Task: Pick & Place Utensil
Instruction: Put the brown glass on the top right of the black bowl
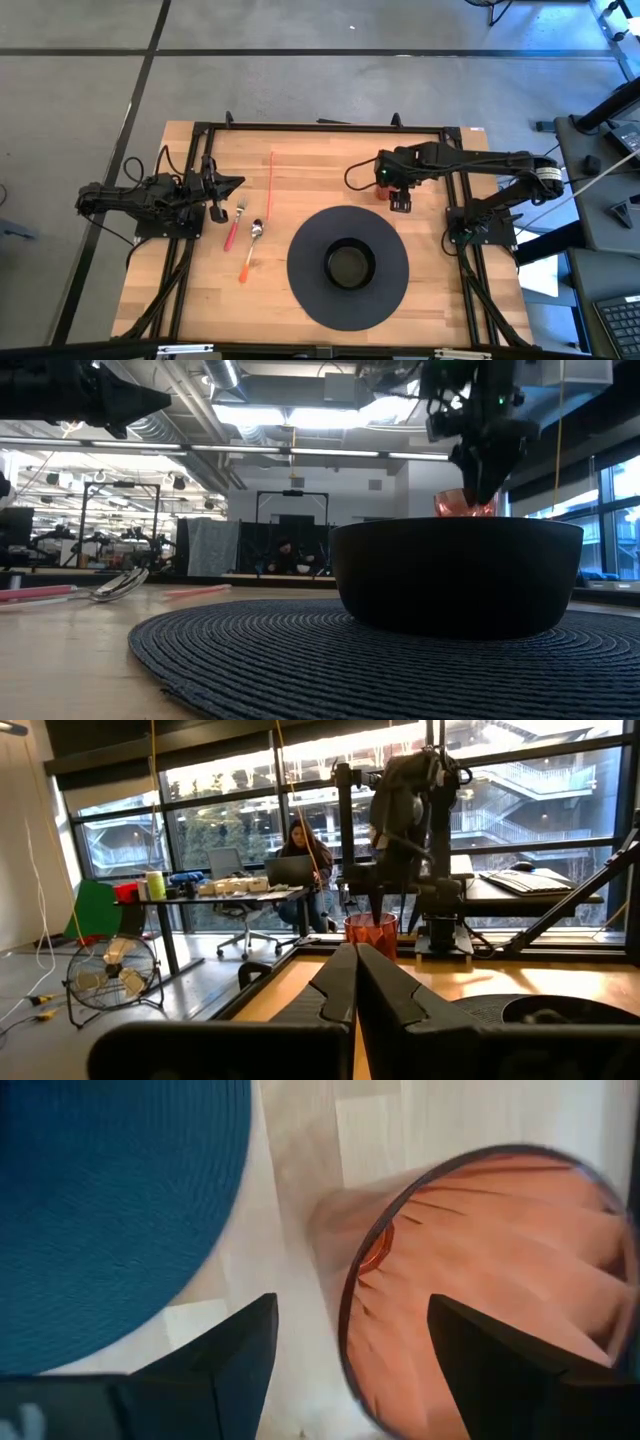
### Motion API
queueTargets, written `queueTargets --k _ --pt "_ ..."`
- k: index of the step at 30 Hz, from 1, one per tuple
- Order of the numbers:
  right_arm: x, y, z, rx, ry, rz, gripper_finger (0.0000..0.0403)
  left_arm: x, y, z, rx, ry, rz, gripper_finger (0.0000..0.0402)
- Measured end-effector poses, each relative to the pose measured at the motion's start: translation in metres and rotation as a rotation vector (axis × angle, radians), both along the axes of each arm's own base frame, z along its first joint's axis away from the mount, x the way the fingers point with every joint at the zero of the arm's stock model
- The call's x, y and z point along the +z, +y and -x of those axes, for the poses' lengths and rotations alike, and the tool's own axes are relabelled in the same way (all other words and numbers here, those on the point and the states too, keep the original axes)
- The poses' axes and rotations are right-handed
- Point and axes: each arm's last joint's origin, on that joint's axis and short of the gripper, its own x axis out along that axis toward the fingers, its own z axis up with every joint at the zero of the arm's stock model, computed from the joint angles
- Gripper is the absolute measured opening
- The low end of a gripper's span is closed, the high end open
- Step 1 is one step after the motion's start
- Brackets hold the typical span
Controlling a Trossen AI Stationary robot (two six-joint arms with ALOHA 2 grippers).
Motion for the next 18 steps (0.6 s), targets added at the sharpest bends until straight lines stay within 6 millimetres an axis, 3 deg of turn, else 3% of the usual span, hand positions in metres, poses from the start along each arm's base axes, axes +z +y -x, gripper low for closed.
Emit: queueTargets --k 5,10,18 --pt "-0.009 -0.004 0.001 0.024 0.002 -0.019 0.0233 0.000 0.000 0.000 0.000 0.000 0.000 0.0006" --pt "-0.016 -0.005 0.001 0.028 -0.016 -0.077 0.0184 0.000 0.000 0.000 0.001 -0.001 0.000 0.0007" --pt "-0.013 -0.006 0.002 0.054 -0.005 -0.085 0.0028 0.000 0.000 0.000 0.001 0.000 0.000 0.0002"
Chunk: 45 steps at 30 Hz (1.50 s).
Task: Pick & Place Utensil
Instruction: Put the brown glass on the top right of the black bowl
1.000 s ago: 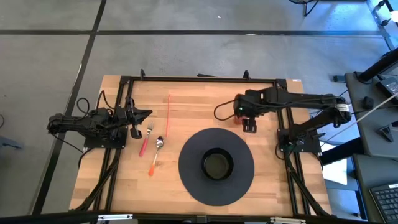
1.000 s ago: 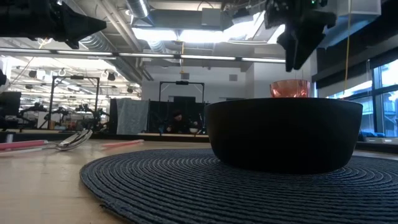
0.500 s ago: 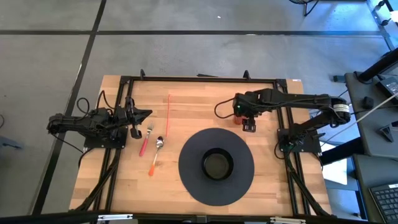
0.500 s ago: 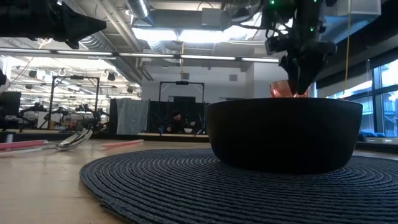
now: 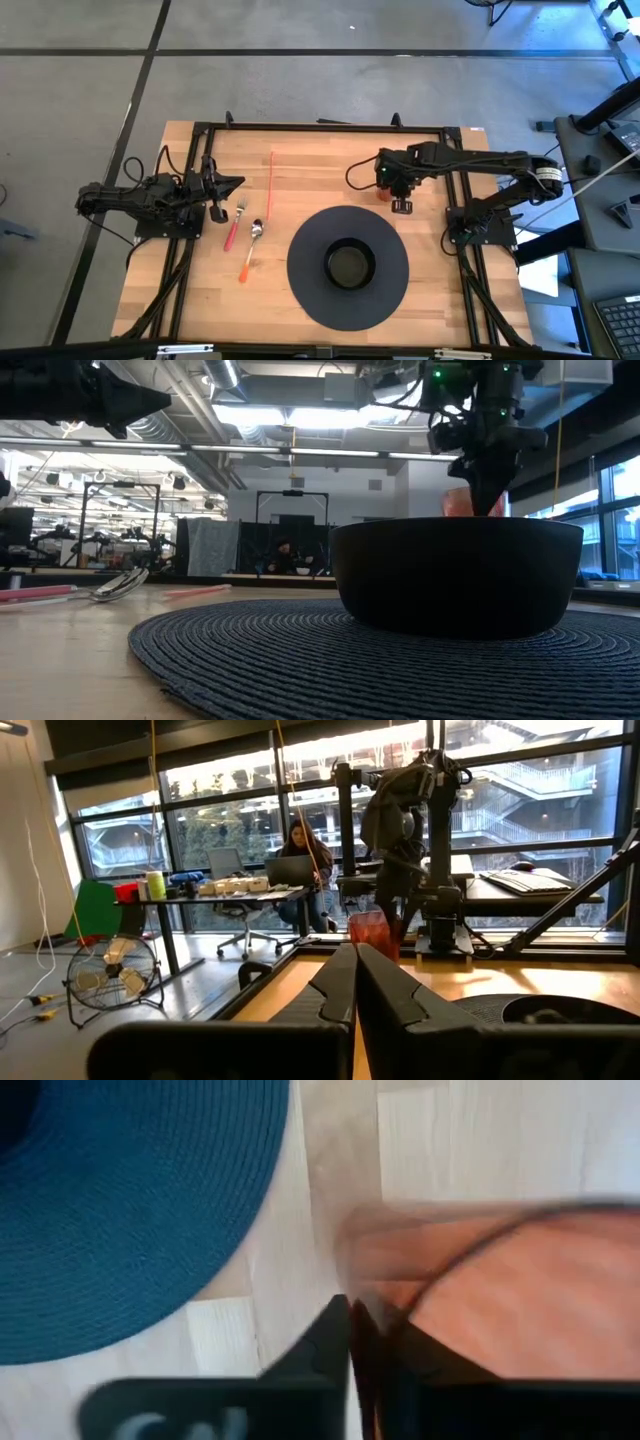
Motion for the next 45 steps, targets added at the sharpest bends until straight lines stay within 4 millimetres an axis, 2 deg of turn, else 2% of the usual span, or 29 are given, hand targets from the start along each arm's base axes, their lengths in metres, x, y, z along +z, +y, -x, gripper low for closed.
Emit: queueTargets --k 1,4,9,13,16,23,28,37,45 --pt "0.002 0.000 0.000 0.012 -0.002 0.002 0.0016 0.000 0.000 0.000 0.000 0.000 0.000 0.0002" --pt "0.012 -0.001 -0.003 0.023 -0.030 0.012 0.0020 0.000 0.000 0.000 0.000 0.000 0.000 0.0005" --pt "0.044 0.006 -0.005 0.038 -0.052 0.017 0.0010 0.000 0.000 0.000 0.002 0.000 0.000 0.0005" --pt "0.066 0.026 -0.004 0.027 -0.057 -0.013 0.0014 0.000 0.000 0.000 0.002 0.000 -0.001 0.0002" --pt "0.073 0.047 -0.002 0.040 -0.043 -0.034 0.0012 0.000 0.000 0.000 0.002 0.001 -0.001 0.0002" --pt "0.063 0.101 -0.005 0.147 0.006 -0.089 0.0010 0.000 0.000 0.000 0.002 0.001 0.000 0.0005" --pt "0.048 0.125 -0.013 0.198 0.073 -0.077 0.0010 0.000 0.000 0.000 0.002 0.001 0.000 0.0002" --pt "0.016 0.137 -0.037 0.250 0.179 -0.057 0.0011 0.000 0.000 0.000 0.000 0.004 0.001 0.0005" --pt "0.013 0.139 -0.045 0.243 0.125 -0.067 0.0011 -0.001 0.000 0.000 -0.002 0.006 0.014 0.0001"
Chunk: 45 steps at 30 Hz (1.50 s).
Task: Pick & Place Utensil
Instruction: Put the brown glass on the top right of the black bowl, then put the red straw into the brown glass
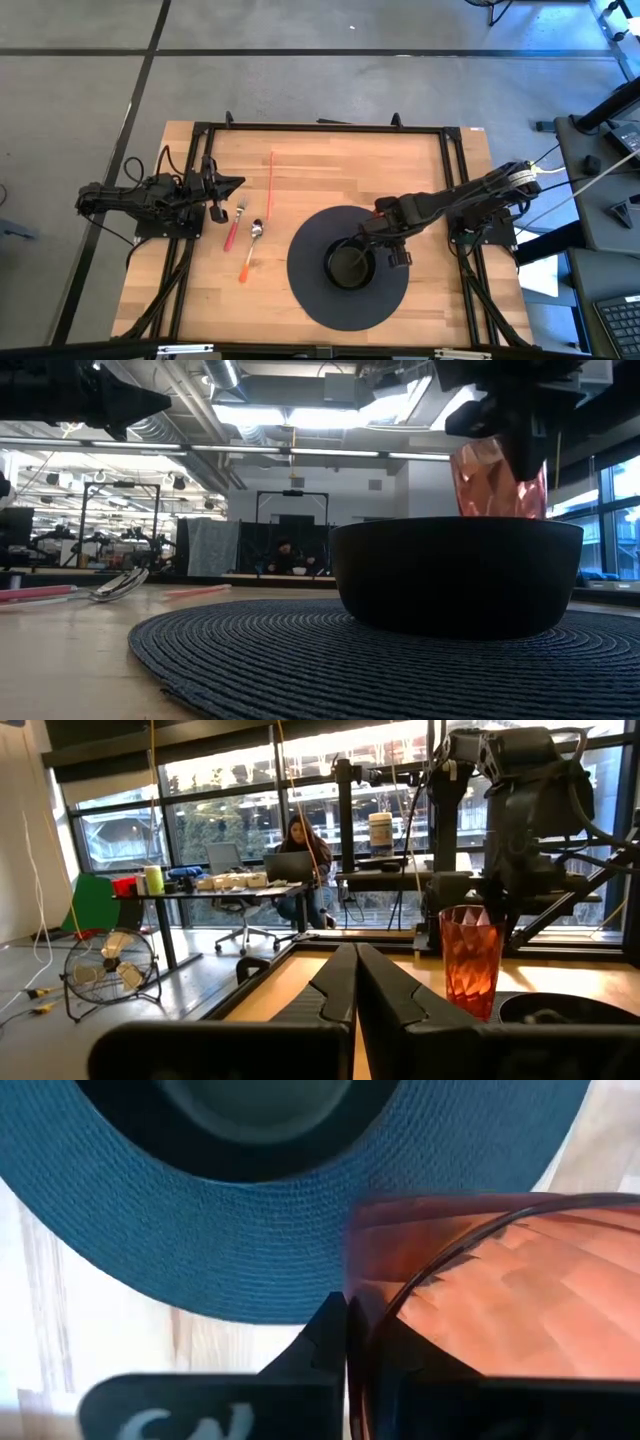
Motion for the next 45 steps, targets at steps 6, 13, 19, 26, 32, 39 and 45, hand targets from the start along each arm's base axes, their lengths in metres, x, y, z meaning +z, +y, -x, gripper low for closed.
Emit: queueTargets --k 6,13,19,26,32,39,45 --pt "-0.010 -0.001 0.004 -0.026 0.037 0.011 0.0011 0.000 0.000 0.000 0.000 -0.001 0.001 0.0007" --pt "-0.021 -0.002 0.007 -0.024 0.047 0.010 0.0012 0.000 0.000 0.000 -0.001 -0.001 0.002 0.0003" --pt "-0.013 -0.004 0.012 -0.025 0.005 0.002 0.0041 0.000 0.000 0.000 -0.001 -0.001 0.002 0.0003" --pt "0.007 -0.009 0.023 -0.058 -0.088 0.039 0.0121 0.000 0.000 0.000 -0.001 0.000 0.001 0.0003" --pt "0.030 -0.014 0.039 -0.041 -0.175 0.016 0.0162 0.000 0.000 0.000 -0.001 -0.001 0.001 0.0002" --pt "0.096 -0.025 0.087 0.049 -0.786 -0.029 0.0149 0.000 0.000 0.000 -0.001 0.000 0.001 0.0007" --pt "0.087 -0.041 0.140 0.147 -1.240 -0.191 0.0077 0.000 0.000 0.000 0.000 0.001 0.001 0.0002"
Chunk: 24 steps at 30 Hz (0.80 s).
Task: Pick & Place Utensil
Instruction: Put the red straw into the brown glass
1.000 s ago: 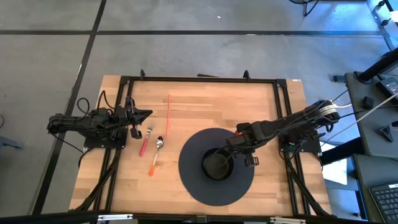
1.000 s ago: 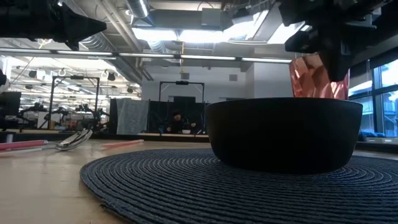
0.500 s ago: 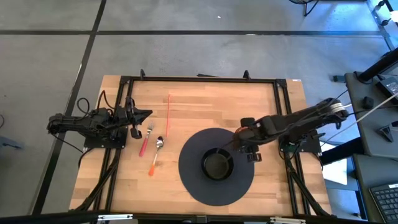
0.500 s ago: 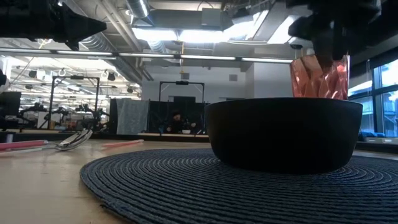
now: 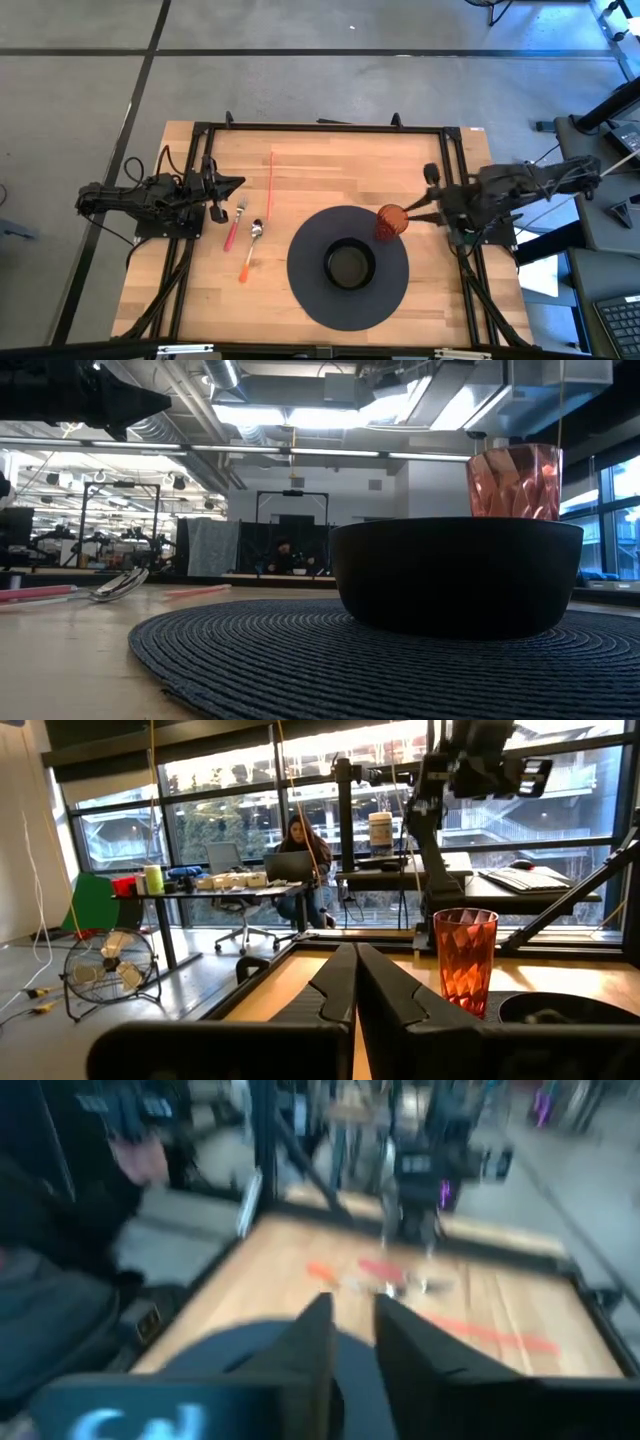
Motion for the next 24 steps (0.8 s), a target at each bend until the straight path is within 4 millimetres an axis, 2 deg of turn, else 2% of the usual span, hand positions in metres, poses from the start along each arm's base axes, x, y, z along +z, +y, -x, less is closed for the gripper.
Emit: queueTargets --k 4,17,24 --pt "-0.031 -0.010 0.018 -0.024 -0.141 -0.038 0.0010 0.000 0.000 0.000 0.000 0.000 0.000 0.0002" --pt "-0.123 -0.027 0.037 -0.103 -0.394 -0.063 0.0003 0.000 0.000 0.000 0.001 0.000 0.000 0.0001" --pt "-0.145 -0.028 0.044 -0.080 -0.489 -0.026 0.0002 0.000 0.000 0.000 0.011 0.009 -0.028 0.0005"
